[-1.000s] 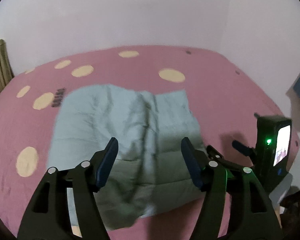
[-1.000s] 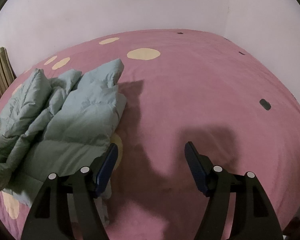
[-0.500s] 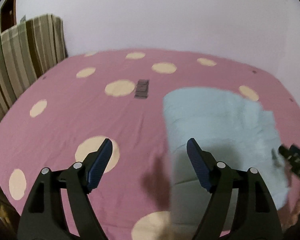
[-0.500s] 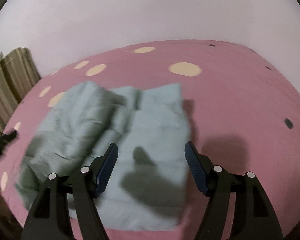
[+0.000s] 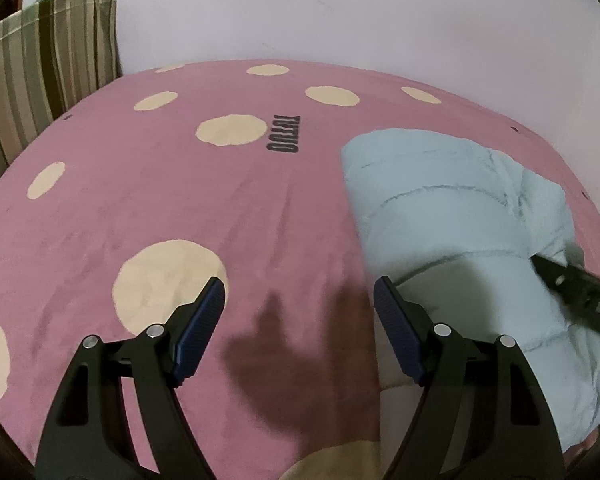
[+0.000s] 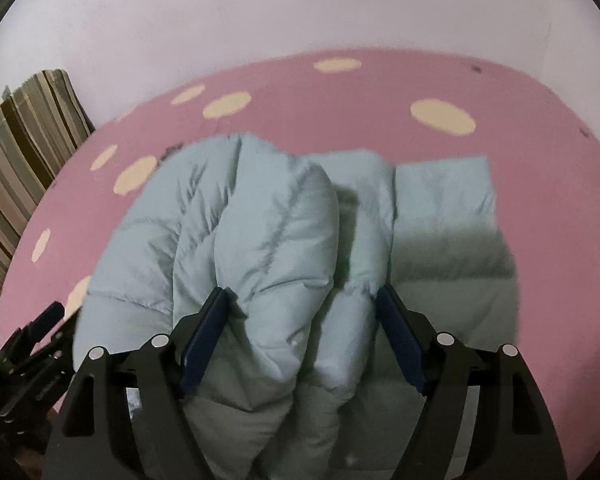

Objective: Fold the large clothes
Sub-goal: 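Grasp the folded jacket bundle with the right gripper and adjust it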

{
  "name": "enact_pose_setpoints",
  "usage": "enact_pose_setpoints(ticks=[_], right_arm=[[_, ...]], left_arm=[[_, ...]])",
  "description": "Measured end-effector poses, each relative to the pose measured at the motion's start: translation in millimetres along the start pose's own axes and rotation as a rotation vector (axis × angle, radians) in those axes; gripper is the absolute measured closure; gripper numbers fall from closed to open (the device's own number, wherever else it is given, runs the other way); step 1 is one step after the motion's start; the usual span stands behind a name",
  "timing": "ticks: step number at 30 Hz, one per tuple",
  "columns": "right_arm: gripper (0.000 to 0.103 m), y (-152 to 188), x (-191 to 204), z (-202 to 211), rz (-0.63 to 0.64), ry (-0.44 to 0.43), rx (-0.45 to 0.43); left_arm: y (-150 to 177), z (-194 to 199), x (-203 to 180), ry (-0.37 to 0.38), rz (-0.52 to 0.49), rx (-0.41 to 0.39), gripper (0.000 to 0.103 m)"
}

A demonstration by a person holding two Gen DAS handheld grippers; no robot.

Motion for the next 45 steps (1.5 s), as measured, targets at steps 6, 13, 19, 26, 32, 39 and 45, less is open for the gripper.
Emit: enact_pose_setpoints(ticks=[6,13,19,26,32,39,45], right_arm=[[0.055,6.0,0.7,-7.7,-0.026,-0.045,0.030],[0.088,9.1,10.9,-3.1,-0.004,-0.094,0.020],[0.094,0.6,-3.2,25.4,-0.012,-0.084,-0.063],[0.094,-1.3,-65.7,46.5,-0.071,-0.014,-0.100],[0.093,11.3,-109.2,25.4,-0.103,0.031,-0.050],[0.090,18.4,-123.3,-17.8,-0.093,0.009,0.010],[0.090,23.2,-128.9,-29.4,-0.129,-0.053,0.020]], left_arm=[[4.5,-6.2,-3.3,0.039,0.013,0.006,0.026],[3.8,-4.8,-6.7,0.036,0.009,0.005,0.026],[-4.3,12.8,-21.8,0.067,-0.020,-0.023,0.026],[-3.0,21.1,-69.4,0.116,-0.119,-0.028,0.026],[8.4,5.1,-111.3,0.082,-0.225,0.009,0.026],[16.8,-27.3,-127.1,0.062,-0.240,0.095,0.026],[25.4,-51.1,-132.7,0.034,-0.266,0.104,0.026]])
Point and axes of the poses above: each gripper's, at about its wrist camera, not at the fingertips, and z roughly against the way its jaws point, x to its left, y to its underside, the point moved 9 cm from there along -z, roughly the way its jaws point, and after that the axes turned 7 degrees about x, right-handed, at the moved point
